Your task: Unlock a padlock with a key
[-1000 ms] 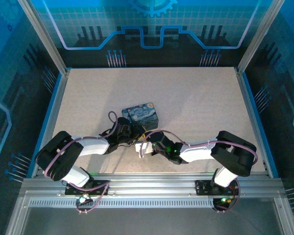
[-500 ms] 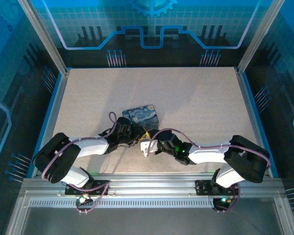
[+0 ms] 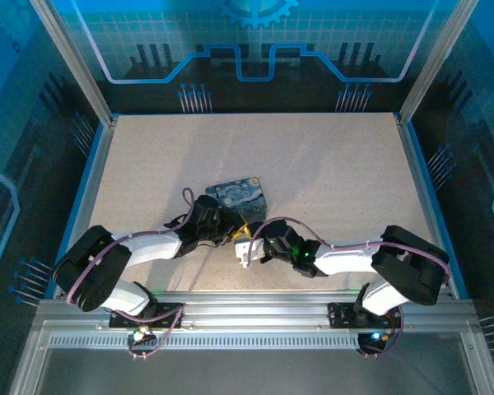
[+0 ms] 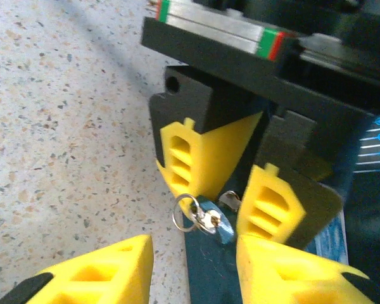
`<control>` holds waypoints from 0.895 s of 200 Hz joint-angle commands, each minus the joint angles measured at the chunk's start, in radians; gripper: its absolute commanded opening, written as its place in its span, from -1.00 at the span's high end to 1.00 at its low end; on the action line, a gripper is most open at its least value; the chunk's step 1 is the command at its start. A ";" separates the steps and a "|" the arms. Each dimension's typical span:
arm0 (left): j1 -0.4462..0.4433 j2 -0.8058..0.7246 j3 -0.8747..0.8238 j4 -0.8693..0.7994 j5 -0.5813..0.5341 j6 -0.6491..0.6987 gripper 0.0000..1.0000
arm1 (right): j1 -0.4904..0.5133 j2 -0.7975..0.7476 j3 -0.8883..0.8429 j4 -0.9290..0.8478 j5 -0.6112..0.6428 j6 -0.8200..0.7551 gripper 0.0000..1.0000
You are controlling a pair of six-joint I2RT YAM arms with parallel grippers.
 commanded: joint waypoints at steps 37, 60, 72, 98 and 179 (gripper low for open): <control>0.008 -0.019 0.037 0.001 0.037 -0.002 0.89 | 0.017 0.044 0.057 0.004 -0.014 -0.035 0.21; 0.007 -0.018 0.037 0.004 0.040 -0.003 0.89 | 0.019 0.062 0.071 0.003 -0.010 -0.040 0.22; 0.008 -0.016 0.037 0.004 0.040 -0.004 0.89 | 0.018 0.070 0.074 0.006 -0.004 -0.044 0.22; 0.008 -0.013 0.038 0.008 0.042 -0.003 0.89 | 0.019 0.082 0.083 0.009 0.003 -0.047 0.23; 0.009 -0.004 0.037 0.022 0.049 -0.014 0.90 | 0.033 0.089 0.095 -0.007 0.007 -0.078 0.20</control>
